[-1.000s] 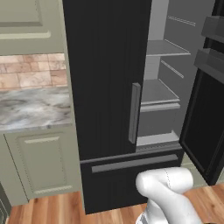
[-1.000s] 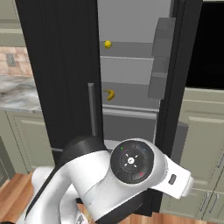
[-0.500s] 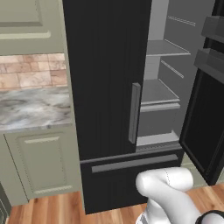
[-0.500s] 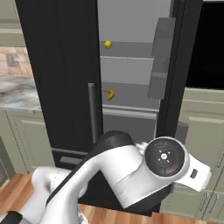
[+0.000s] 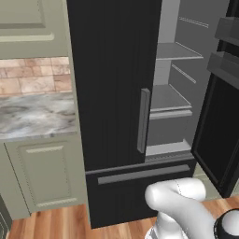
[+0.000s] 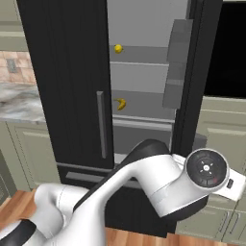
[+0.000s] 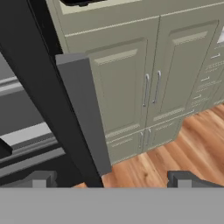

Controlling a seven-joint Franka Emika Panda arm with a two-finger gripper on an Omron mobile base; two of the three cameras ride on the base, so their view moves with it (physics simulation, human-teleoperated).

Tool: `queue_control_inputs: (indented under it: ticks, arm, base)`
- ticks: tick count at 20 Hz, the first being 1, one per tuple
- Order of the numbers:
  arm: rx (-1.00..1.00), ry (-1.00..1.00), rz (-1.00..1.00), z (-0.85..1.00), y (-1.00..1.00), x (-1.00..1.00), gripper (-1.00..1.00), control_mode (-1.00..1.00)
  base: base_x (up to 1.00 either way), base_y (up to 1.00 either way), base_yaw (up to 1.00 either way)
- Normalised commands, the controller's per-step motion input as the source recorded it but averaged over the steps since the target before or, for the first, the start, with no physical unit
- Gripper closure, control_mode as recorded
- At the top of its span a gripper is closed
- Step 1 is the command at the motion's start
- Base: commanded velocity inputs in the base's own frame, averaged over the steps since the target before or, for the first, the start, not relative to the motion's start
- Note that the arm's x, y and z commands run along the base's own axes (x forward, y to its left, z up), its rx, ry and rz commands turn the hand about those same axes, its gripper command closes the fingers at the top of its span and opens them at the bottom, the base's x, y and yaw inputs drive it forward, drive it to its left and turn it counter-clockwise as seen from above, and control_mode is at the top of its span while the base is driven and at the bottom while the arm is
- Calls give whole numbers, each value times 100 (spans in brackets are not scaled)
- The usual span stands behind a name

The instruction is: Place the banana in the correct fridge rack based on whether it is a fruit or vegetable. Finally, close the fridge door.

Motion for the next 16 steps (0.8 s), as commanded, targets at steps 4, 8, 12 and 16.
queue_control_inputs:
  ticks: [4, 8, 12, 16]
  arm:
    - [4, 0, 7, -7, -33, 26, -100, -100]
    - [4, 0, 0, -12, -8, 44, -100, -100]
    - [3, 0, 1, -20, -27, 52, -100, -100]
    - [3, 0, 2, -23, -38, 45, -100, -100]
  base:
    - [0, 0, 0]
    - [0, 0, 0]
    - [0, 0, 0]
    - [0, 0, 0]
